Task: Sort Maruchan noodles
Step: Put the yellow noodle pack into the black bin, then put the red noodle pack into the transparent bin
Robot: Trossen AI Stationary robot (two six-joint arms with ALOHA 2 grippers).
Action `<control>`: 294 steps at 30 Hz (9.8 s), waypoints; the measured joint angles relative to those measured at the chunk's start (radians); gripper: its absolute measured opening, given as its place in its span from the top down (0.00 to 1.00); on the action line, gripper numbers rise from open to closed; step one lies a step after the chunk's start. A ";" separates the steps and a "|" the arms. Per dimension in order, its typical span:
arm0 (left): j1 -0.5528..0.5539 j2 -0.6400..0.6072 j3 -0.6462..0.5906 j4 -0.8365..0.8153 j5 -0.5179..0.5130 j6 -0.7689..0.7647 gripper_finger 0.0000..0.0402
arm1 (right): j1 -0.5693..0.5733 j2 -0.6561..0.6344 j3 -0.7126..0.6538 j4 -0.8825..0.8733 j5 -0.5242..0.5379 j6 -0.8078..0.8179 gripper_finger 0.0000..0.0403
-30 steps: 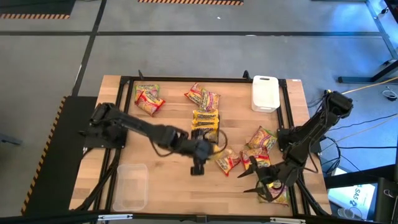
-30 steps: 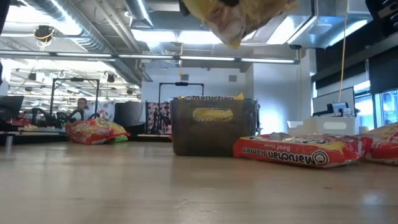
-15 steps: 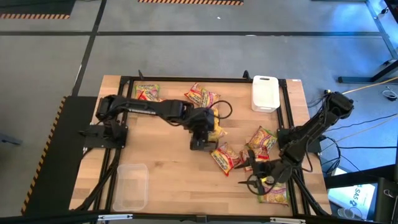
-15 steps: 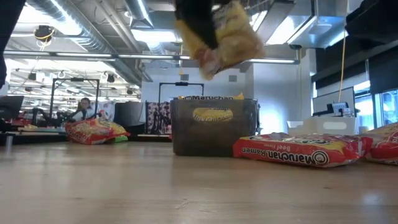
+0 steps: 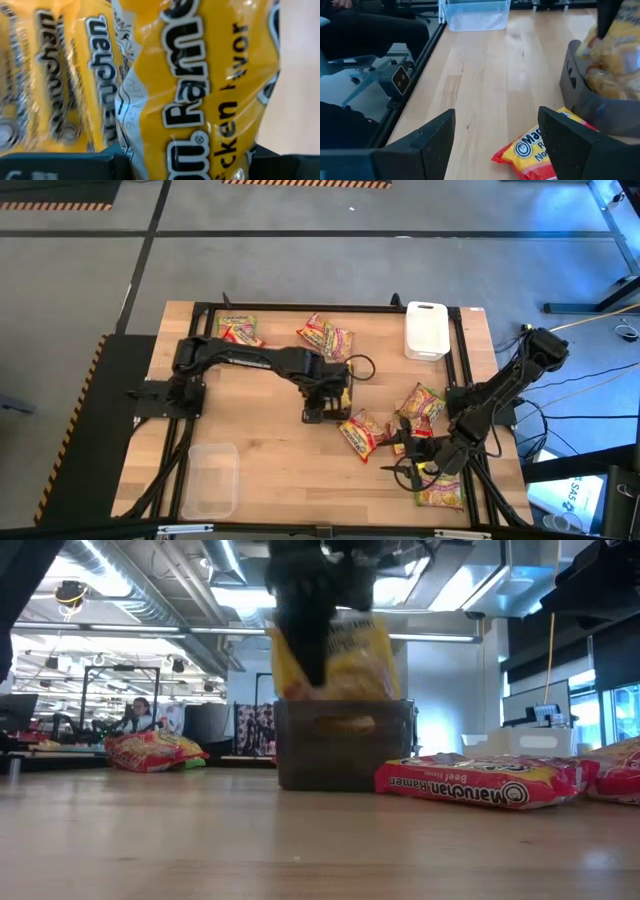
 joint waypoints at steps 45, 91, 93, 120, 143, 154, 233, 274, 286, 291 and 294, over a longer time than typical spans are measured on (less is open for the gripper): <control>-0.013 0.098 0.236 -0.292 0.008 -0.077 0.48 | 0.001 0.000 0.000 -0.003 0.006 0.022 0.36; -0.625 -0.053 -0.541 1.211 -0.650 -0.843 0.48 | -0.253 0.296 0.041 -0.014 -0.356 0.054 0.96; -0.622 -0.053 -0.541 1.211 -0.647 -0.842 0.48 | -0.254 0.343 0.079 0.011 -0.378 0.056 0.97; -0.612 0.089 -0.541 1.099 -0.521 -1.190 0.48 | -0.208 0.449 0.327 -0.386 -0.338 0.153 0.97; -0.554 0.030 -0.541 1.045 -0.632 -1.103 0.48 | -0.133 0.366 0.416 -0.369 -0.470 0.148 0.97; -0.682 0.065 -0.541 1.220 -0.670 -1.100 0.48 | -0.292 0.138 0.150 -0.383 -0.423 0.392 0.95; -0.590 0.150 -0.542 1.346 -0.543 -0.920 0.48 | -0.351 0.451 0.130 0.287 -0.667 0.431 0.74; -0.472 0.017 -0.541 1.395 -0.188 -0.864 0.31 | -0.136 0.377 0.130 0.147 -0.483 0.255 0.75; -0.445 -0.035 -0.539 1.422 -0.288 -0.763 0.31 | -0.135 0.380 0.129 0.172 -0.498 0.248 0.75; -0.450 0.011 -0.540 1.457 -0.290 -0.790 0.31 | -0.144 0.381 0.137 0.179 -0.456 0.224 0.75; -0.453 0.026 -0.540 1.478 -0.271 -0.797 0.31 | -0.154 0.381 0.151 0.184 -0.449 0.205 0.75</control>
